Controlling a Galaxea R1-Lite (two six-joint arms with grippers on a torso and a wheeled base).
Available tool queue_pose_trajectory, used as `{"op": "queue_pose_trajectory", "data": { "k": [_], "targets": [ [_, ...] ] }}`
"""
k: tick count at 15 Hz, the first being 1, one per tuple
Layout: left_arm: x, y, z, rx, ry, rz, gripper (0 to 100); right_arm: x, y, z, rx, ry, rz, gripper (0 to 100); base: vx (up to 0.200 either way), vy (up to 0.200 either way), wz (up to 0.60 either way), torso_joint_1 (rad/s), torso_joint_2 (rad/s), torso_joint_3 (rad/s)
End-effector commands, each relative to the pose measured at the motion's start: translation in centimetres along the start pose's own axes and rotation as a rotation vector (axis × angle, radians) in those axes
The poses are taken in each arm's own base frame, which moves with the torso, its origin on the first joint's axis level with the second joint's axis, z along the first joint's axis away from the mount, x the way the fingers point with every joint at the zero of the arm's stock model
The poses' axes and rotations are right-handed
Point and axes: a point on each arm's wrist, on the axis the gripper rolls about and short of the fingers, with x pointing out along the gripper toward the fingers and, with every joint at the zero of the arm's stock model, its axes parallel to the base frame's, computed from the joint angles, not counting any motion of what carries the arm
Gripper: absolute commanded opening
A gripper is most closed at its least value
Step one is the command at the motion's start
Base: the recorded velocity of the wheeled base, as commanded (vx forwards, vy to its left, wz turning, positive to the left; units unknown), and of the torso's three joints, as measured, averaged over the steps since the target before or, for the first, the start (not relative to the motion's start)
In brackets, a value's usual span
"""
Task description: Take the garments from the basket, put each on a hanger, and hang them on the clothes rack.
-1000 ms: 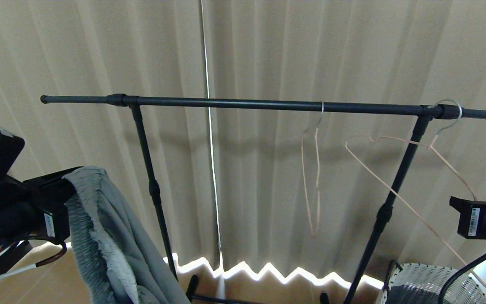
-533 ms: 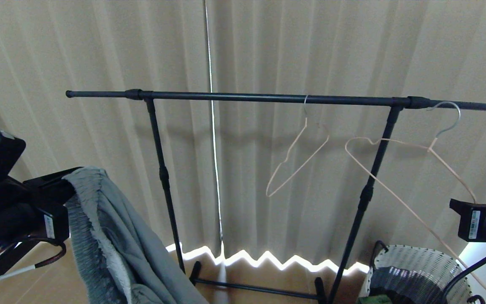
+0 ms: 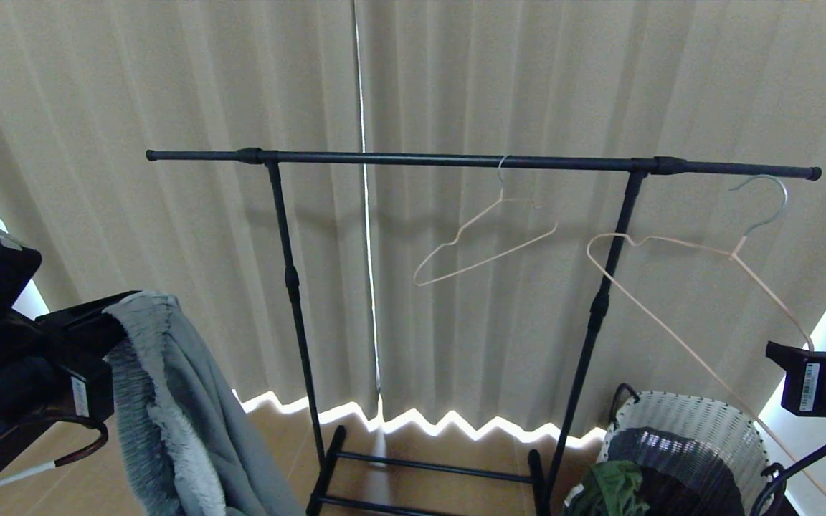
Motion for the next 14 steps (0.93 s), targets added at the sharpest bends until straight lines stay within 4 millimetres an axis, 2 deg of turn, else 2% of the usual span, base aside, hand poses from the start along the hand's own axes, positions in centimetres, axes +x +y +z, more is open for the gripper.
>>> {"op": "queue_pose_trajectory", "data": {
  "k": [1,5,8,14],
  "targets": [
    [0.1,-0.1,-0.1,0.001,0.006,-0.003,0,0.0,0.0,0.0,0.001,0.001,0.0,0,0.0,0.0,0.0,0.0,0.0,0.0],
    [0.1,-0.2,-0.4,0.002,0.015,-0.008,0,0.0,0.1,0.4,0.015,-0.027,0.012,0,0.0,0.0,0.0,0.0,0.0,0.0],
    [0.2,-0.2,-0.4,0.004,0.02,-0.012,0,-0.1,0.6,2.0,0.053,-0.186,0.06,0,0.0,0.0,0.0,0.0,0.0,0.0],
    [0.1,-0.2,-0.4,0.007,0.019,-0.011,0,-1.7,2.7,1.6,0.012,-0.209,0.222,0,0.0,0.0,0.0,0.0,0.0,0.0]
  ]
}}
